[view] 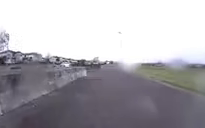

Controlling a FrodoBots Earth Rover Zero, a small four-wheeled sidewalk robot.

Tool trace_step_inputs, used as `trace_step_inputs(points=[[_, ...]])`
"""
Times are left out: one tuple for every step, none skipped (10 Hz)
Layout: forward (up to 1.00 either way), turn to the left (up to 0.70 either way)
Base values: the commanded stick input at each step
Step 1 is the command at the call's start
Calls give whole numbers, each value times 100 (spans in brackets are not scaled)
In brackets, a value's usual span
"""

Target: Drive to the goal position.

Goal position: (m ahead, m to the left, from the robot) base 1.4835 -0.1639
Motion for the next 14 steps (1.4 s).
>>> trace_step_inputs(points=[[100,0],[100,-11],[100,-5],[100,0],[100,0],[100,0],[100,0],[100,0],[100,0],[100,0],[100,0],[100,0],[100,0],[100,0]])
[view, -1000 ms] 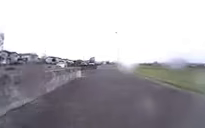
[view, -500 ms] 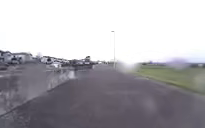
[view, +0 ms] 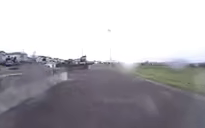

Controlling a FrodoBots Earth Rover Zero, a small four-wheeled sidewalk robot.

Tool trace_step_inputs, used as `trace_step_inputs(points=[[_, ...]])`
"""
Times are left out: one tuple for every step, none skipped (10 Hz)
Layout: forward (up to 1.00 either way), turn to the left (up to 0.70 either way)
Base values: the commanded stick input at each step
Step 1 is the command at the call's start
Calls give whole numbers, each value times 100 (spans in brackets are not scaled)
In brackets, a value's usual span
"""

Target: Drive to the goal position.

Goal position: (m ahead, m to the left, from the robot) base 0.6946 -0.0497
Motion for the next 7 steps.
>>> trace_step_inputs(points=[[100,0],[100,19],[100,39],[100,40],[100,40],[100,40],[100,40]])
